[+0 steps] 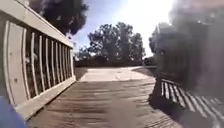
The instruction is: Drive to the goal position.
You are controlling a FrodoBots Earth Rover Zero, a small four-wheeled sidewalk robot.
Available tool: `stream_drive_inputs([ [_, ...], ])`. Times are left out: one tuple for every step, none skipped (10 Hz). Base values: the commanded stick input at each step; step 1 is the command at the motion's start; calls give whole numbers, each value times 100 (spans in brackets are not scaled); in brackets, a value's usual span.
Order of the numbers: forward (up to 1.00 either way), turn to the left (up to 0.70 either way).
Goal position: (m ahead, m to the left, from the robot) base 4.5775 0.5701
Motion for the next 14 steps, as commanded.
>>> stream_drive_inputs([
  [70, 0],
  [70, 0],
  [70, 0],
  [70, 0],
  [70, 9],
  [70, 35],
  [70, 35],
  [70, 35],
  [70, 20],
  [70, 3],
  [70, 0],
  [70, 0],
  [70, 0],
  [70, 0],
])
